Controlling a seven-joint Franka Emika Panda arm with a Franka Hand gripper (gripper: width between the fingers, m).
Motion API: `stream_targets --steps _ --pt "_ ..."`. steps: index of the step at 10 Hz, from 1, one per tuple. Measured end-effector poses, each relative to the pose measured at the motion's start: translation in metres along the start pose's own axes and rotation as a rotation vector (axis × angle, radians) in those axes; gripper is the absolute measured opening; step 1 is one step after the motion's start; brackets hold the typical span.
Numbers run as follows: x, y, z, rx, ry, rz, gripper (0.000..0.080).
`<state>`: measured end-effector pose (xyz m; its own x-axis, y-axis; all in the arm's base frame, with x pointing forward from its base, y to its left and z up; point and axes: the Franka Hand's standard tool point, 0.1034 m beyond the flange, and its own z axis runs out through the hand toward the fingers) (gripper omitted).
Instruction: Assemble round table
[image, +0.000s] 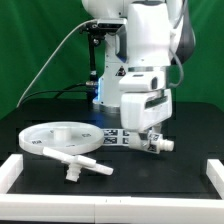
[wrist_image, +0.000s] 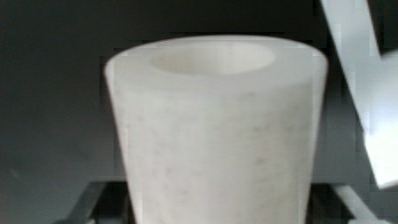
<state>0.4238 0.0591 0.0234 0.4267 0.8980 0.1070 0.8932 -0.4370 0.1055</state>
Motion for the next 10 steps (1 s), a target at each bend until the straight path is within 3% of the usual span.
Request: stream_targets --steps 1,2,5,6,8,9,10 --pt "0.006 0.001 -0.004 -0.017 0.012 -0.013 0.04" --pt "-0.001 0.004 -0.005 -0.032 0.019 0.006 0.04" --pt "0.001 0.0 -0.003 -0.025 0.018 -0.028 0.0402" --pt "0.014 -0.012 -0.003 -0.038 0.042 -0.116 0.0402" --pt "0.044 -0.034 -0.007 -0.037 0.061 -0.339 0.0402" --pt "0.057 -0.038 -0.012 -0.056 0.077 -0.457 0.0402" --pt "0.053 -0.038 -0.009 -0.052 0.07 -0.484 0.0403"
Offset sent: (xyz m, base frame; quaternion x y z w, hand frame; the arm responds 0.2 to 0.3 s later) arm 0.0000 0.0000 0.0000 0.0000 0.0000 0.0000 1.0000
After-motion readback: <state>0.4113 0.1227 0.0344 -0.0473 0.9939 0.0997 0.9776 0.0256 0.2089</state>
